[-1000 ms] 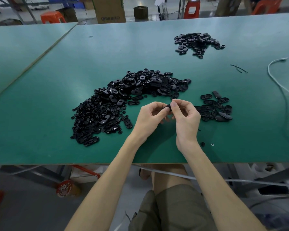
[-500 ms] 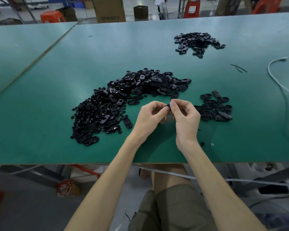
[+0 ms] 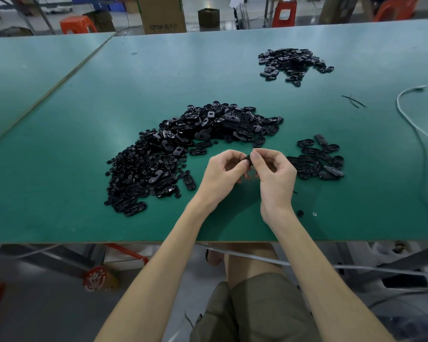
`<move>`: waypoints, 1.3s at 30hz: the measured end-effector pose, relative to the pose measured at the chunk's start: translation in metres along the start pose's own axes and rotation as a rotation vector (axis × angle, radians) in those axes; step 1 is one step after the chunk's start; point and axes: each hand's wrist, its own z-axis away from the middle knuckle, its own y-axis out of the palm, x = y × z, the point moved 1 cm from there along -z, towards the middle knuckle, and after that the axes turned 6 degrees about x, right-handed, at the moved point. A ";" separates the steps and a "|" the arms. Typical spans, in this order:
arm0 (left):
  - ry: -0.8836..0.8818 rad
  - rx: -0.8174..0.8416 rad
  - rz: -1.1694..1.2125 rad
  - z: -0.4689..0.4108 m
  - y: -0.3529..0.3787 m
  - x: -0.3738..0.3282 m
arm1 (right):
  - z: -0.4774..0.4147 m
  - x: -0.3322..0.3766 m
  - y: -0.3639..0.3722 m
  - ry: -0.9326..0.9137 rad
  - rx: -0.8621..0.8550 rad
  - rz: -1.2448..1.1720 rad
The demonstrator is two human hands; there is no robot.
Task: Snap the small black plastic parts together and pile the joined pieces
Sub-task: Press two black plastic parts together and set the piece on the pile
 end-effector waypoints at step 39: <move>-0.014 0.000 -0.031 0.002 0.001 -0.006 | 0.000 0.001 0.000 0.006 -0.031 0.026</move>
